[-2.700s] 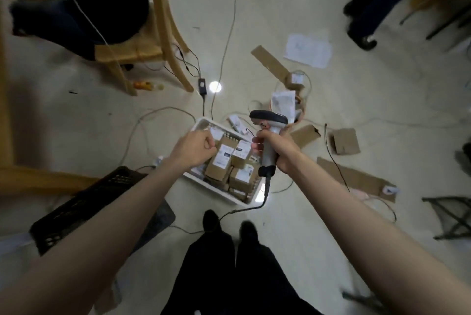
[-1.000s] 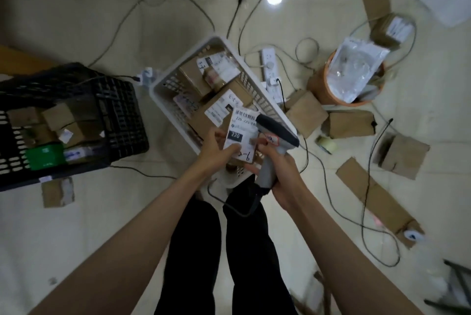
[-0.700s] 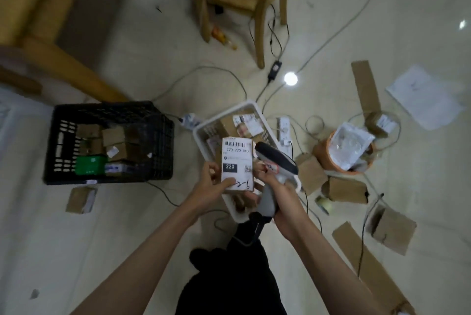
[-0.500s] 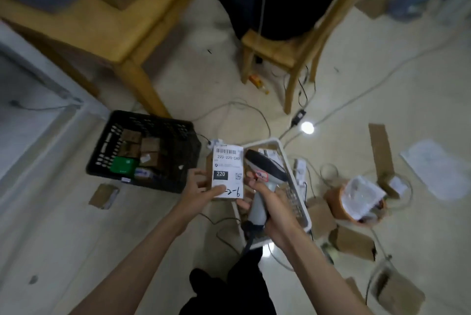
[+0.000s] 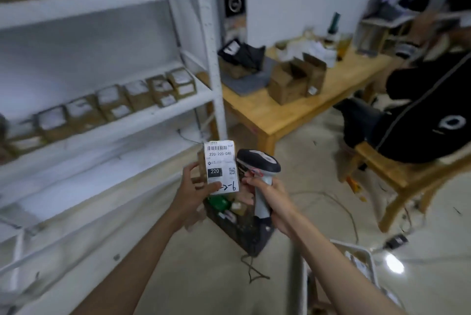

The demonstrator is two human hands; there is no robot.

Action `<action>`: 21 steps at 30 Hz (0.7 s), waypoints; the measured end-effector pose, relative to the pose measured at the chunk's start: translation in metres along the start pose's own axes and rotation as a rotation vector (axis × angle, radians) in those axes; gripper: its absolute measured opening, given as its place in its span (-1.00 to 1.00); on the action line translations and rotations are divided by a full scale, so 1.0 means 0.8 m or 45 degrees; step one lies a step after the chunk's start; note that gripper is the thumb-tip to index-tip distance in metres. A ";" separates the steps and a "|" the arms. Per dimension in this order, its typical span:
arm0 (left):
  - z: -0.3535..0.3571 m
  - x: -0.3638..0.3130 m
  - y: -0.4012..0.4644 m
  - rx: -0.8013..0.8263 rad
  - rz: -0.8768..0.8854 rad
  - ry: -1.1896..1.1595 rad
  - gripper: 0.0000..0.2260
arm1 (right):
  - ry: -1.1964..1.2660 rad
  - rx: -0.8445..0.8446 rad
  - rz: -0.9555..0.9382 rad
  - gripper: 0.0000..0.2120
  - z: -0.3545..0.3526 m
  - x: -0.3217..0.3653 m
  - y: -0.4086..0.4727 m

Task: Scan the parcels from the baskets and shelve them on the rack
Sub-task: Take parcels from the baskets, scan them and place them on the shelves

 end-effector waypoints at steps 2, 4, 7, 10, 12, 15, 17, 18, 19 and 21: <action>-0.050 -0.028 0.005 -0.105 0.077 0.026 -0.32 | -0.082 0.093 -0.031 -0.96 0.047 0.025 0.012; -0.092 -0.055 0.008 -0.199 0.153 0.032 -0.33 | -0.198 0.197 -0.096 -0.95 0.091 0.053 0.023; -0.139 -0.089 0.008 -0.331 0.292 0.076 -0.33 | -0.355 0.305 -0.216 -0.85 0.148 0.094 0.029; -0.174 -0.125 0.007 -0.470 0.422 0.123 -0.32 | -0.398 0.416 -0.311 -0.79 0.194 0.127 0.029; -0.191 -0.147 0.010 -0.551 0.479 0.131 -0.31 | -0.404 0.515 -0.384 -0.82 0.218 0.149 0.028; -0.214 -0.176 0.014 -0.695 0.523 0.144 -0.28 | -0.384 0.606 -0.467 -0.88 0.242 0.179 0.030; -0.223 -0.193 0.017 -0.765 0.570 0.172 -0.26 | -0.366 0.683 -0.481 -0.89 0.254 0.194 0.031; -0.226 -0.202 0.017 -0.792 0.602 0.188 -0.25 | -0.348 0.729 -0.479 -0.92 0.260 0.200 0.031; -0.227 -0.210 0.017 -0.817 0.631 0.199 -0.24 | -0.326 0.767 -0.476 -0.95 0.263 0.205 0.031; -0.230 -0.223 0.017 -0.864 0.670 0.211 -0.22 | -0.303 0.812 -0.487 -0.94 0.269 0.217 0.030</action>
Point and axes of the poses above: each hand's wrist, its own y-axis towards the middle knuckle, its own z-axis out of the palm, x = y × z, the point moved 7 cm from there along y, towards the middle knuckle, and after that the axes turned 1 degree about -x, right-handed, at the moved point
